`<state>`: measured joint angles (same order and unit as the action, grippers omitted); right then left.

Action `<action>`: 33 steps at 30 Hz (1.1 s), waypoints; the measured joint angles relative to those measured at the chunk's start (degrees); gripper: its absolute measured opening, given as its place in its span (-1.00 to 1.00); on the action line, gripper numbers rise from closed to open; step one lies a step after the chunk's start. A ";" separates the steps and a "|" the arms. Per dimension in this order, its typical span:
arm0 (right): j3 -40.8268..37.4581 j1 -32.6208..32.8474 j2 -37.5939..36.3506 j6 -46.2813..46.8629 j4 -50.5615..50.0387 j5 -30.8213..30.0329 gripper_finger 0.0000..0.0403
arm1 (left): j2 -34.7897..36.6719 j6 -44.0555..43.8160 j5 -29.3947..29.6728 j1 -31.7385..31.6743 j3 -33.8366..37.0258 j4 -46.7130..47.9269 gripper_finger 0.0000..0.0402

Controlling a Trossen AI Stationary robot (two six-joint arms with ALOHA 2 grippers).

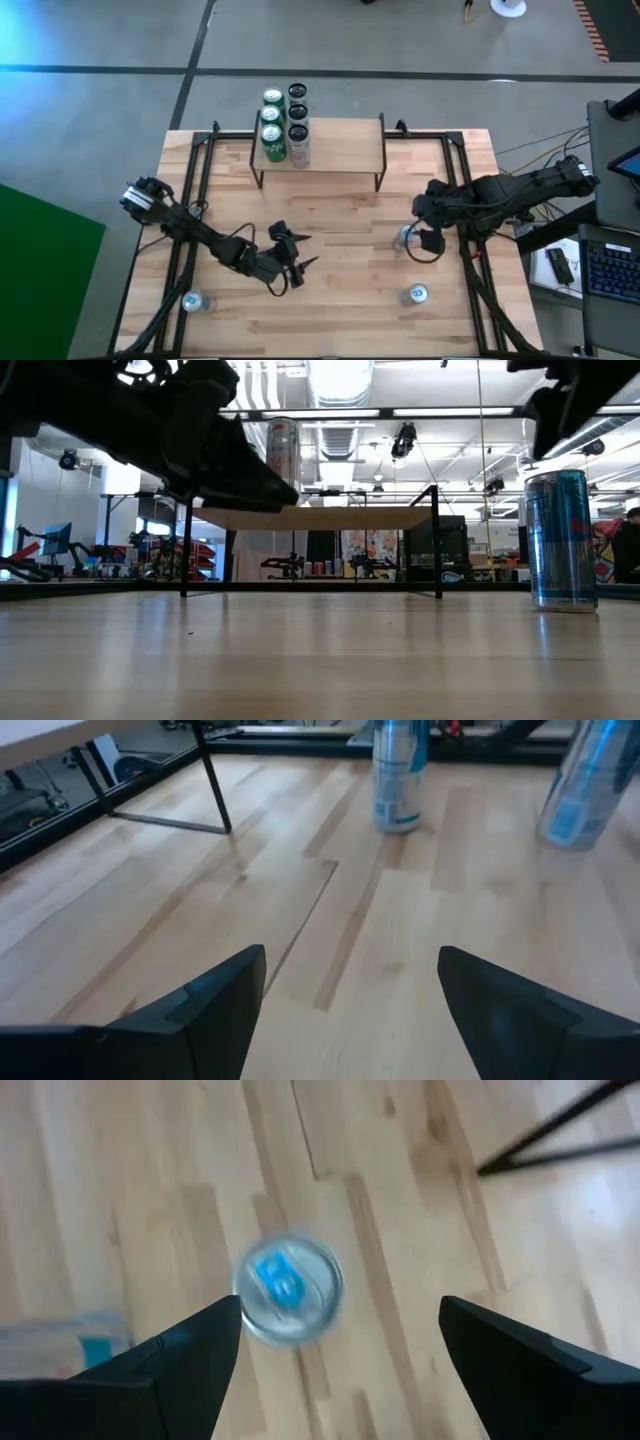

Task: Place canned beverage on shelf
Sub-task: Put the top blue soda can on the shelf

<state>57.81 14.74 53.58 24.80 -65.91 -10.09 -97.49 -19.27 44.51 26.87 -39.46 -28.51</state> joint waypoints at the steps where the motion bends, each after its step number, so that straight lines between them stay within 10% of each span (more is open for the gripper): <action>1: -0.31 0.00 -0.11 -0.33 -0.77 0.00 0.63 | -0.47 0.22 0.04 0.00 0.00 -0.15 0.40; 33: -8.15 -0.42 7.93 -16.44 10.05 7.11 0.80 | -2.08 -0.76 2.98 -0.15 -0.15 -0.41 0.40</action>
<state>49.66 14.32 61.51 8.36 -55.87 -2.98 -99.57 -20.03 47.48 26.72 -39.62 -28.93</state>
